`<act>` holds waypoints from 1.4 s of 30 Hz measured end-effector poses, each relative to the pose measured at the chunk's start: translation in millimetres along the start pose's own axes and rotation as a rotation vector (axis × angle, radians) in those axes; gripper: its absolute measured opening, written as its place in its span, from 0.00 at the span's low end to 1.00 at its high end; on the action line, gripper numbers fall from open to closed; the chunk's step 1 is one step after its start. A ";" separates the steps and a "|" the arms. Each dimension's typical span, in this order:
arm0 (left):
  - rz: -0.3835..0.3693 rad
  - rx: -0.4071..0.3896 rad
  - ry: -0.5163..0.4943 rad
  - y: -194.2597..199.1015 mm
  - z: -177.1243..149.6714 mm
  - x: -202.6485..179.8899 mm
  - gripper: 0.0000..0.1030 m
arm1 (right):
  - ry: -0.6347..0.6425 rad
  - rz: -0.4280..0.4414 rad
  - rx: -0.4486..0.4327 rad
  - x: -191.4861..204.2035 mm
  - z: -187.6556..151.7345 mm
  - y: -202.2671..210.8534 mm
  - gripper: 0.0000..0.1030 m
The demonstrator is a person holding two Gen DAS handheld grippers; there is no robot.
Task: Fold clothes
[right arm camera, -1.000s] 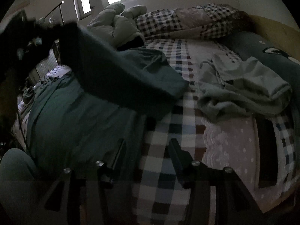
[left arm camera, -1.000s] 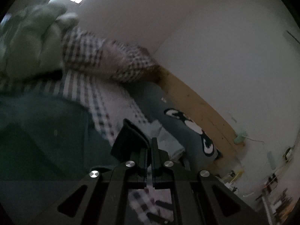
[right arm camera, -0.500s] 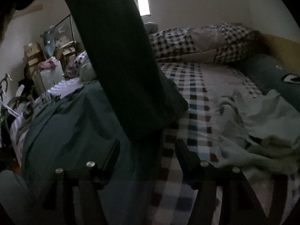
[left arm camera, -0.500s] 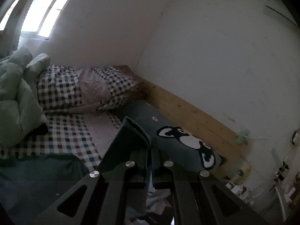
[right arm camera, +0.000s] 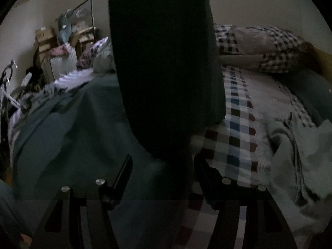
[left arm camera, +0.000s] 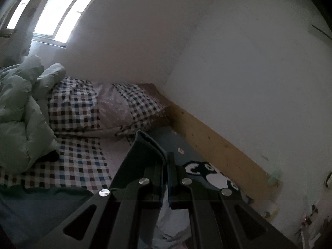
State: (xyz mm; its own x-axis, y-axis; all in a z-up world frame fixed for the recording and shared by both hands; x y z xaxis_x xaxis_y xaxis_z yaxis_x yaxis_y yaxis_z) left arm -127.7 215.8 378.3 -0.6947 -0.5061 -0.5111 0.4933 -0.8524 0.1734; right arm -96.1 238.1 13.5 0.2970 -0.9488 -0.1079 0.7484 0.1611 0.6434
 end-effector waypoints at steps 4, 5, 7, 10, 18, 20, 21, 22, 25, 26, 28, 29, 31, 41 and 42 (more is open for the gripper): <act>0.003 -0.023 0.037 11.2 10.4 6.3 0.01 | 0.068 -0.022 -0.008 5.4 8.3 -14.7 0.63; -0.001 -0.025 0.048 13.9 12.1 7.8 0.01 | 0.085 -0.027 -0.006 7.6 8.6 -19.3 0.63; 0.001 -0.028 0.061 20.1 14.4 10.5 0.01 | 0.107 -0.031 -0.006 11.7 6.0 -27.4 0.62; 0.013 -0.032 0.056 30.8 15.4 15.7 0.01 | 0.141 -0.089 0.019 14.0 1.1 -41.2 0.57; 0.115 -0.068 0.081 66.4 10.7 75.4 0.01 | -0.058 -0.165 0.086 -38.0 -9.6 -54.1 0.07; 0.153 -0.079 0.092 75.0 7.4 97.1 0.01 | -0.153 -0.153 0.095 -56.7 -11.8 -53.6 0.06; 0.170 -0.082 0.103 79.6 4.6 108.4 0.01 | -0.195 -0.141 0.103 -64.2 -13.9 -54.2 0.05; 0.187 -0.085 0.115 84.2 1.7 119.6 0.01 | -0.243 -0.126 0.116 -72.7 -17.5 -56.0 0.05; 0.233 -0.086 0.146 99.7 -11.8 148.8 0.01 | -0.312 -0.091 0.135 -82.7 -23.8 -58.3 0.05; 0.248 -0.086 0.157 106.4 -18.5 159.3 0.01 | -0.318 -0.086 0.138 -83.7 -24.7 -58.7 0.05; 0.263 -0.083 0.173 115.1 -27.9 172.7 0.01 | -0.307 -0.083 0.140 -80.4 -24.9 -57.6 0.05; 0.270 -0.082 0.180 119.4 -32.5 179.4 0.01 | -0.297 -0.081 0.143 -78.3 -25.2 -57.7 0.05; 0.282 -0.079 0.193 128.0 -42.4 191.2 0.01 | -0.263 -0.086 0.153 -73.0 -28.2 -55.7 0.05; 0.269 -0.066 0.131 169.7 -81.7 213.5 0.01 | -0.140 -0.062 0.164 -61.7 -38.7 -50.9 0.05; 0.276 -0.059 0.128 173.4 -86.2 218.9 0.01 | -0.134 -0.060 0.166 -61.6 -39.5 -50.6 0.05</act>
State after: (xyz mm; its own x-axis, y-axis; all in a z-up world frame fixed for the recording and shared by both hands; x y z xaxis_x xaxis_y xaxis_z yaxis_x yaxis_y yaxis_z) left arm -149.1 -31.4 223.9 -0.4610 -0.6935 -0.5537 0.6860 -0.6743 0.2733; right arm -128.9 299.1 -42.3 0.1646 -0.9848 -0.0553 0.6516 0.0665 0.7557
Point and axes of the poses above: each gripper's, at about its wrist camera, not at the fingertips, and y roughly against the way its jaws point, x to its left, z to its top, the point moved 8 cm from there along -y, roughly the way its jaws point, and after that the axes turned 11 degrees about -z, right-handed, at the moved point
